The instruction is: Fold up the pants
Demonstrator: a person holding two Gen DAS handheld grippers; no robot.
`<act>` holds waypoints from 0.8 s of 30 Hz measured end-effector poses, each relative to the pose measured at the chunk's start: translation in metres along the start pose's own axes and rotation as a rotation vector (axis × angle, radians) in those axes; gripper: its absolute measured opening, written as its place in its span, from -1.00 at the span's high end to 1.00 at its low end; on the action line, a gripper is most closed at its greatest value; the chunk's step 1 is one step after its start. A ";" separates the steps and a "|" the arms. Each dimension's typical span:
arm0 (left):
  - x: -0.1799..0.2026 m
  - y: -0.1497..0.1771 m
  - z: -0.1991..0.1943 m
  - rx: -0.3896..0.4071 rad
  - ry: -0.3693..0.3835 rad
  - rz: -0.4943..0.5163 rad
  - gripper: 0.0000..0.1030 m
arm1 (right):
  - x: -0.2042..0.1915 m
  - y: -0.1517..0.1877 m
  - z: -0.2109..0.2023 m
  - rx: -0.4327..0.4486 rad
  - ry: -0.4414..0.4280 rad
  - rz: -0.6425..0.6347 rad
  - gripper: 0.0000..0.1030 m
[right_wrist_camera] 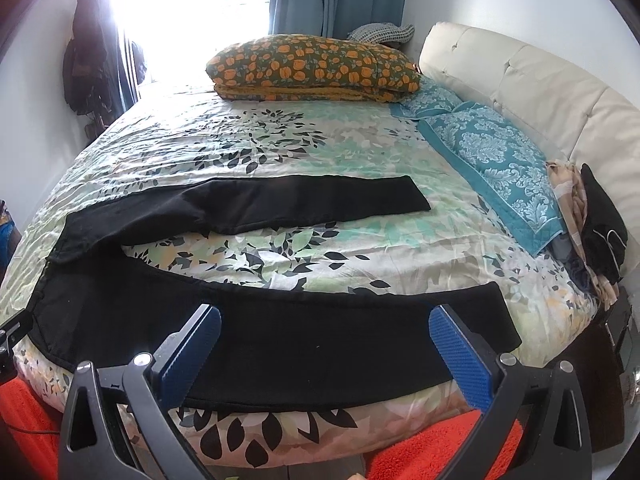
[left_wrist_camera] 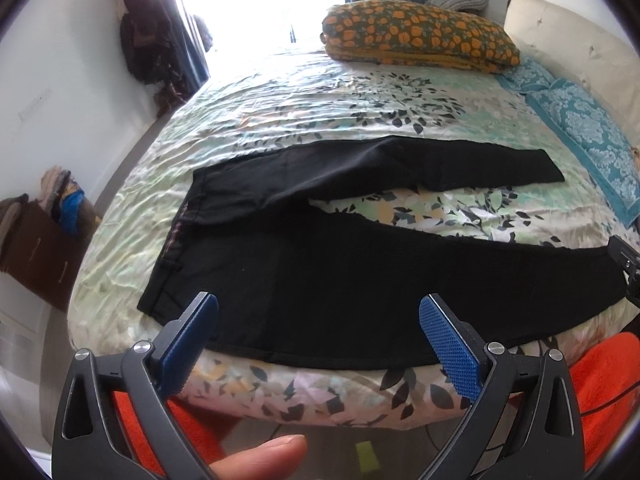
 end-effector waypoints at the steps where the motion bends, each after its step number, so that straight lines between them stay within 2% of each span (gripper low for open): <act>1: -0.003 0.003 -0.002 -0.002 -0.001 -0.007 -0.97 | 0.000 0.001 -0.003 0.001 0.002 -0.002 -1.00; 17: -0.024 0.047 -0.027 -0.019 0.010 -0.042 -0.97 | -0.019 0.023 -0.049 0.037 0.028 -0.063 -1.00; 24: -0.035 0.048 -0.040 0.012 0.011 -0.071 -0.97 | -0.027 0.027 -0.064 0.058 0.027 -0.088 -1.00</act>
Point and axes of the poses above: each gripper's, at about its wrist camera, not at the fingertips, and z roughly the way its jaws point, x to its right, y to its underside, the point moved 10 cm from there along z, roughly the way its jaws point, and after that the axes turned 2 degrees about -z, right-handed, at the moved point
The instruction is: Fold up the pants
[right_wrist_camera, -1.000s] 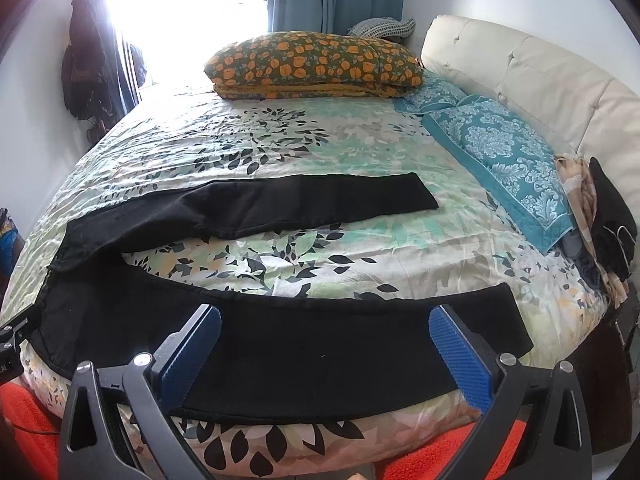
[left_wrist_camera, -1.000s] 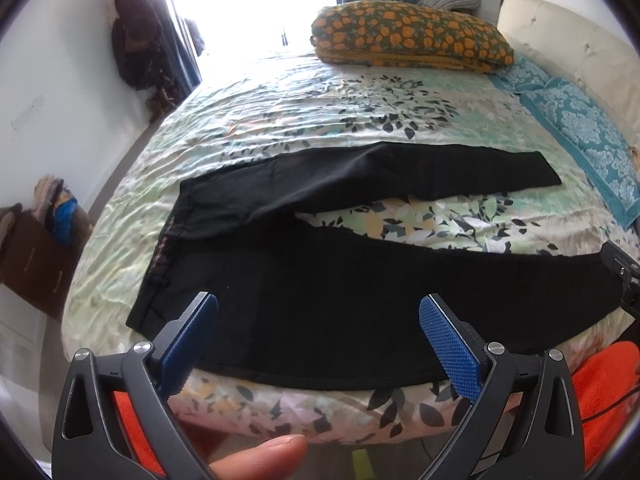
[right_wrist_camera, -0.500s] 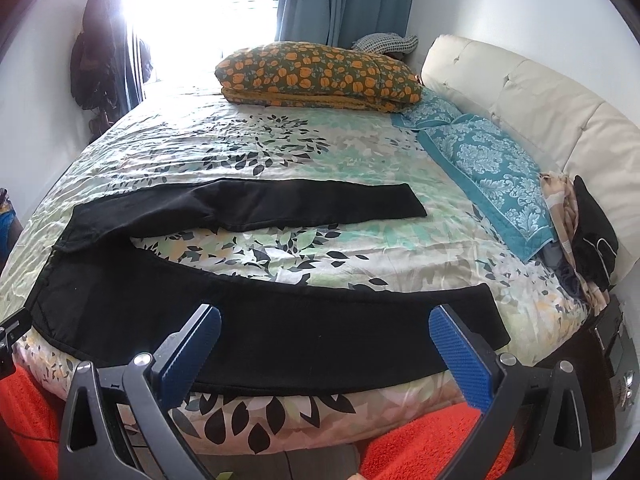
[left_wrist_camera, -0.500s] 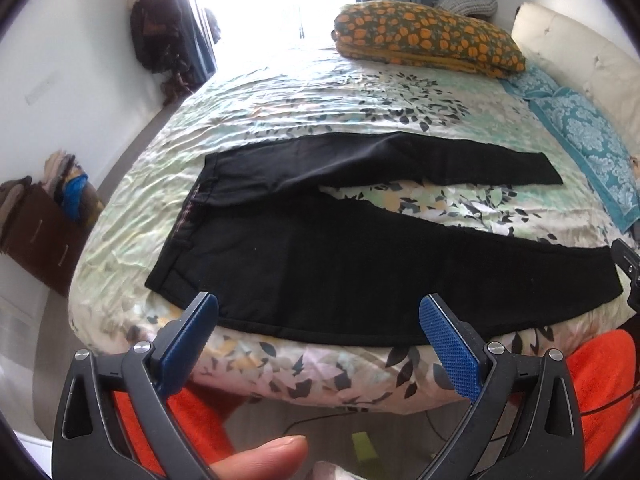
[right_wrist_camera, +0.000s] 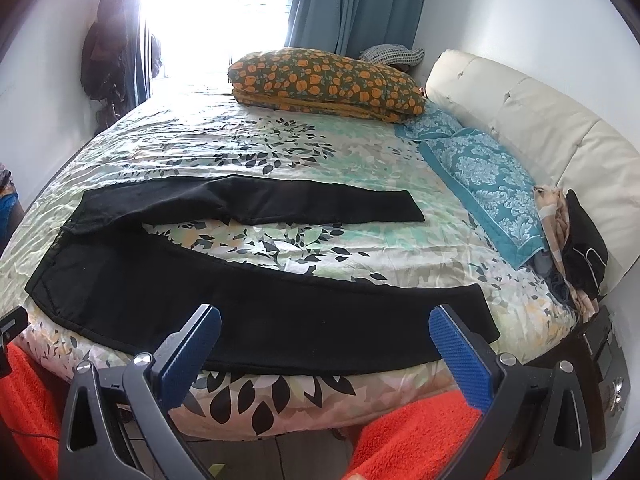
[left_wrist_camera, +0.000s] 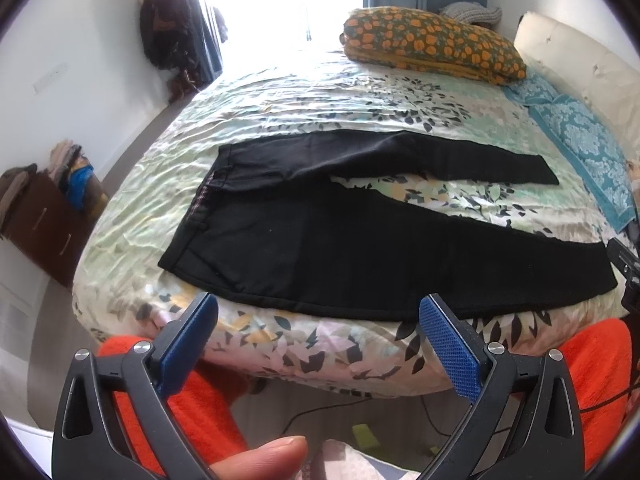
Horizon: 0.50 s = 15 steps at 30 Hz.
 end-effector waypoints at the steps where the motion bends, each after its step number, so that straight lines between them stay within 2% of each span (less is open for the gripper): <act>1: -0.001 0.000 -0.002 0.005 0.000 -0.002 -0.97 | -0.001 0.000 -0.002 0.004 0.000 -0.003 -1.00; 15: 0.003 0.007 -0.012 0.011 0.004 0.007 -0.97 | -0.002 0.007 -0.011 0.024 0.005 -0.019 -1.00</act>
Point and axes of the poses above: each gripper's, at about its wrist camera, not at the fingertips, and z roughly the way its jaws point, x to its right, y to its underside, the point moved 10 cm from there along z, roughly the way its jaws point, and after that the axes turned 2 degrees about -z, right-handed, at the moved point
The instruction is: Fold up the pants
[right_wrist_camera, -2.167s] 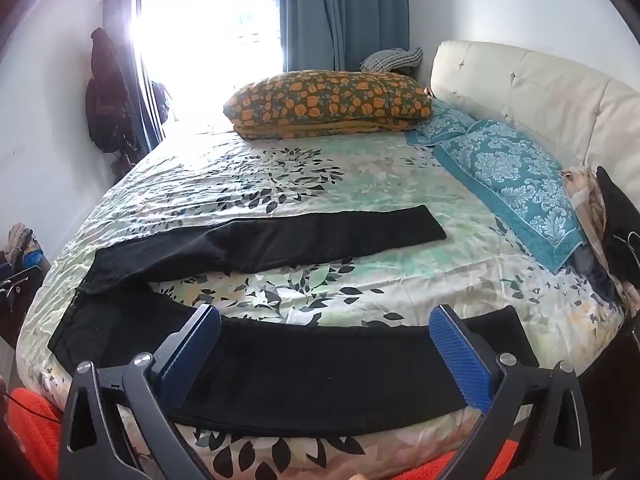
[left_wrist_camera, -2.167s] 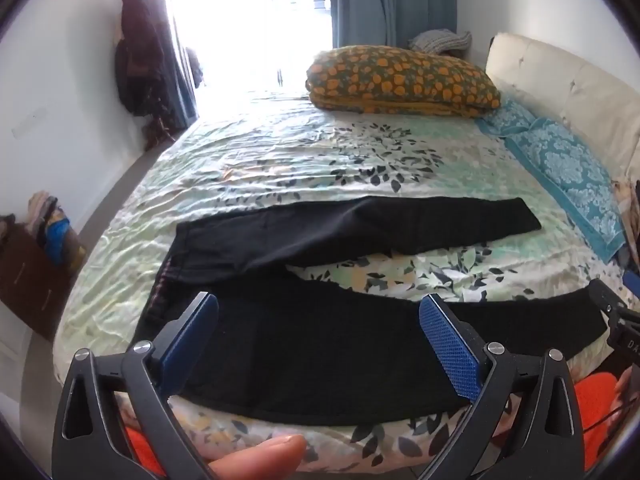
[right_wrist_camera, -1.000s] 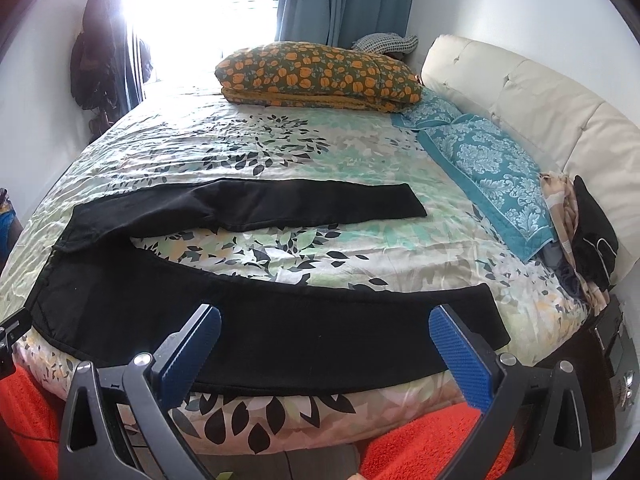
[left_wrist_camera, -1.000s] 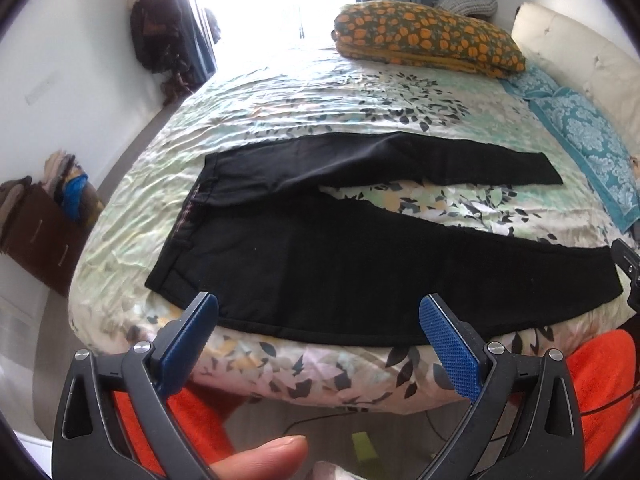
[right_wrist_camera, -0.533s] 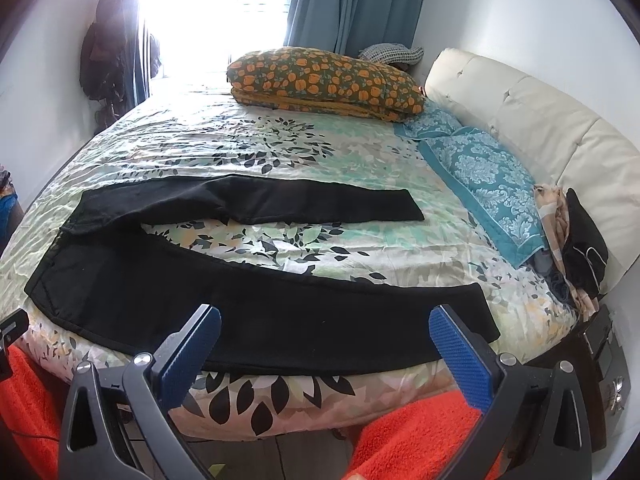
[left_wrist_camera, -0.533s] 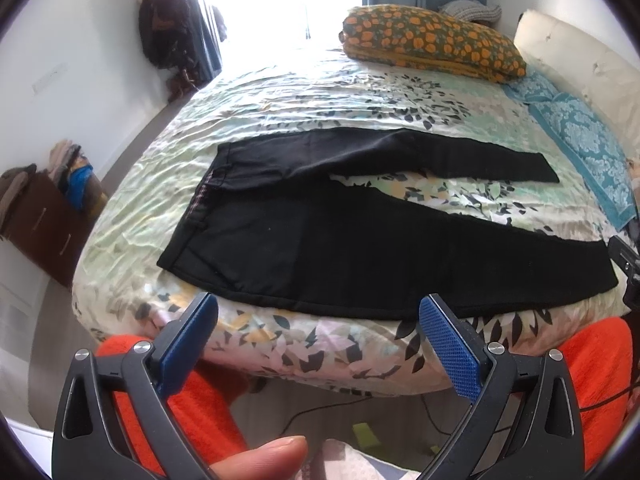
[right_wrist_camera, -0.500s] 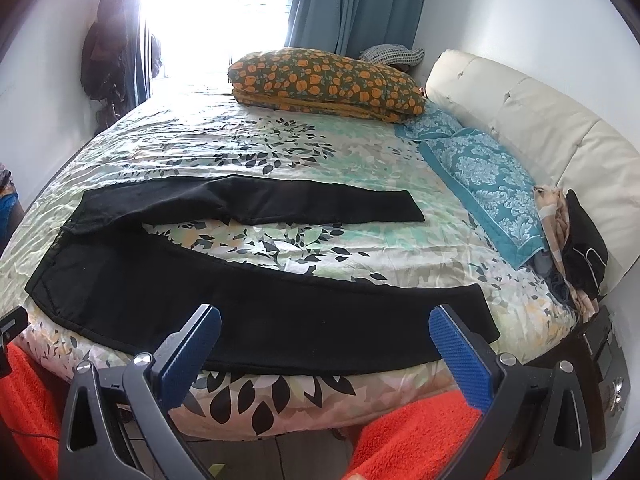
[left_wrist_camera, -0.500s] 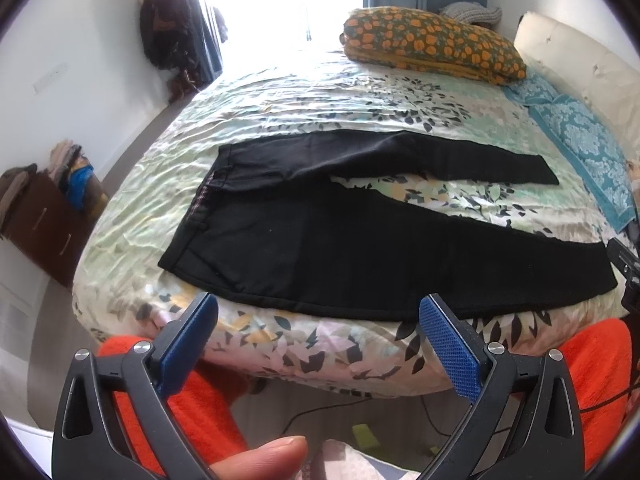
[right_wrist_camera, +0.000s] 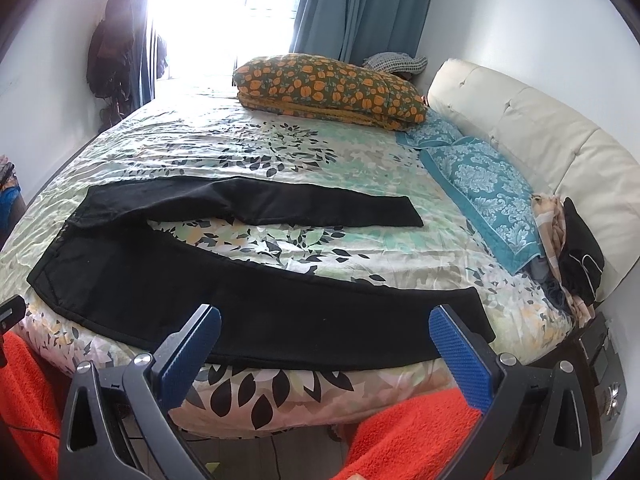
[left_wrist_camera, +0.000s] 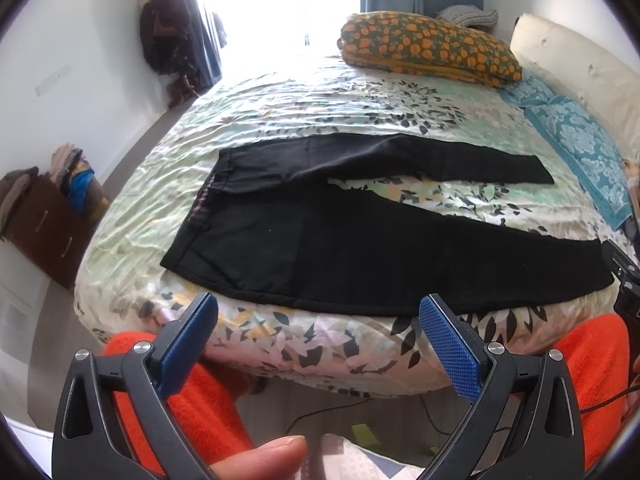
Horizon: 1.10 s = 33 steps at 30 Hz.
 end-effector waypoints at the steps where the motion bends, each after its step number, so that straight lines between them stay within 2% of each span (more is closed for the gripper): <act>1: 0.001 0.000 0.000 -0.003 0.000 -0.002 -0.97 | 0.001 0.000 0.000 0.001 -0.001 0.002 -1.00; 9: 0.010 0.007 0.017 -0.061 0.017 -0.010 -0.97 | 0.009 0.008 0.014 -0.026 0.001 0.015 -1.00; 12: 0.017 0.009 0.025 -0.076 0.063 -0.039 -0.97 | 0.010 0.009 0.029 -0.035 -0.014 0.023 -1.00; 15: 0.027 0.010 0.037 -0.093 0.099 -0.069 -0.97 | 0.010 0.003 0.047 -0.020 -0.109 0.049 -1.00; 18: 0.035 0.007 0.049 -0.095 0.100 -0.079 -0.97 | 0.023 -0.019 0.080 0.036 -0.283 0.087 -1.00; 20: 0.040 0.004 0.057 -0.094 0.098 -0.077 -0.97 | 0.052 -0.037 0.113 0.080 -0.360 0.150 -1.00; 22: 0.044 0.002 0.068 -0.101 0.088 -0.069 -0.97 | 0.091 -0.056 0.160 0.093 -0.397 0.219 -1.00; 25: 0.050 0.003 0.087 -0.135 0.075 -0.063 -0.97 | 0.166 -0.075 0.254 0.014 -0.446 0.405 -1.00; 29: 0.056 0.007 0.115 -0.203 0.038 -0.048 -0.97 | 0.263 -0.074 0.375 -0.132 -0.479 0.772 -1.00; 31: 0.058 0.008 0.124 -0.224 0.021 -0.040 -0.97 | 0.296 -0.071 0.420 -0.174 -0.470 0.919 -0.85; 33: 0.059 0.008 0.133 -0.239 0.000 -0.034 -0.97 | 0.316 -0.074 0.448 -0.168 -0.456 0.987 -0.72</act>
Point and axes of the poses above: each gripper's, at about its wrist camera, not at the fingertips, and z roughly the way its jaws point, x to its right, y to its underside, the point moved 10 cm from there along z, roughly the way its jaws point, and after that the axes turned 2 degrees about -z, right-handed, at the moved point
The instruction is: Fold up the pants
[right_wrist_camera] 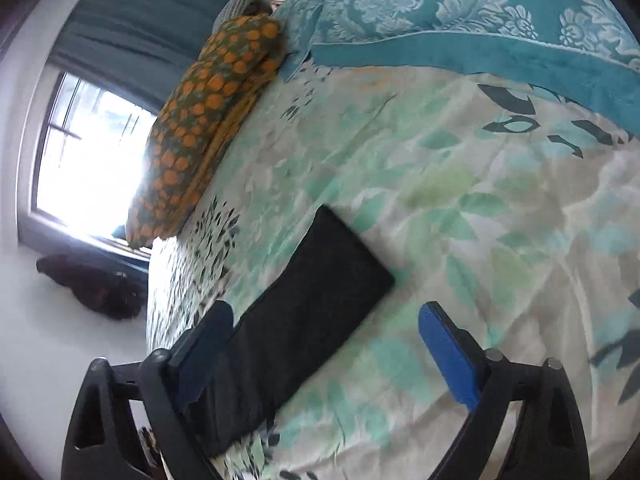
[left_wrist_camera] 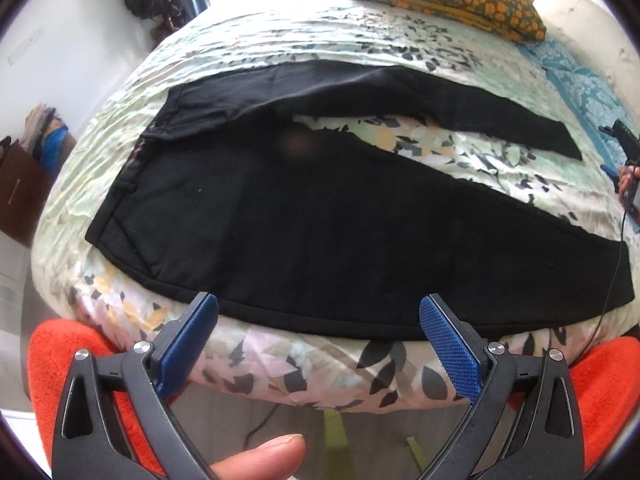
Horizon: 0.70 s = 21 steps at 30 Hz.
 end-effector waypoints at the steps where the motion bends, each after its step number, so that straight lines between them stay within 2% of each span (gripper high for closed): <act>1: 0.000 -0.001 0.004 -0.008 -0.008 0.000 -0.97 | 0.005 -0.007 0.011 -0.013 0.003 0.020 -0.67; 3: 0.003 -0.003 0.013 -0.027 -0.019 0.003 -0.97 | 0.007 -0.010 0.036 -0.072 -0.002 0.036 -0.49; 5: 0.005 -0.005 0.019 -0.039 -0.026 0.009 -0.97 | 0.008 -0.001 0.062 -0.161 0.062 -0.024 -0.46; 8: 0.012 -0.004 0.027 -0.050 -0.036 0.031 -0.97 | 0.011 0.004 0.088 -0.215 0.132 -0.105 -0.39; 9: 0.014 -0.004 0.028 -0.056 -0.039 0.040 -0.97 | 0.012 0.001 0.092 -0.212 0.137 -0.116 -0.05; 10: 0.016 -0.002 0.030 -0.062 -0.041 0.050 -0.97 | 0.011 0.002 0.095 -0.223 0.158 -0.141 0.65; 11: 0.019 -0.001 0.031 -0.066 -0.041 0.060 -0.97 | 0.010 0.004 0.098 -0.245 0.183 -0.176 0.64; 13: 0.022 0.000 0.030 -0.064 -0.042 0.077 -0.97 | -0.002 0.001 0.098 -0.233 0.227 -0.294 0.65; 15: 0.024 0.001 0.030 -0.059 -0.047 0.087 -0.97 | -0.018 -0.010 0.092 -0.166 0.305 -0.466 0.65; 17: 0.024 0.001 0.030 -0.060 -0.048 0.087 -0.97 | -0.019 -0.018 0.088 -0.119 0.363 -0.513 0.65; 21: 0.022 0.003 0.032 -0.073 -0.046 0.084 -0.97 | -0.017 -0.015 0.101 -0.094 0.471 -0.593 0.65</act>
Point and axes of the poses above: each gripper's, at about its wrist camera, not at the fingertips, and z roughly the way its jaws point, x to its right, y to its underside, the point moved 10 cm from there along z, roughly the way its jaws point, and after that the axes turned 2 degrees about -z, right-handed, at the moved point
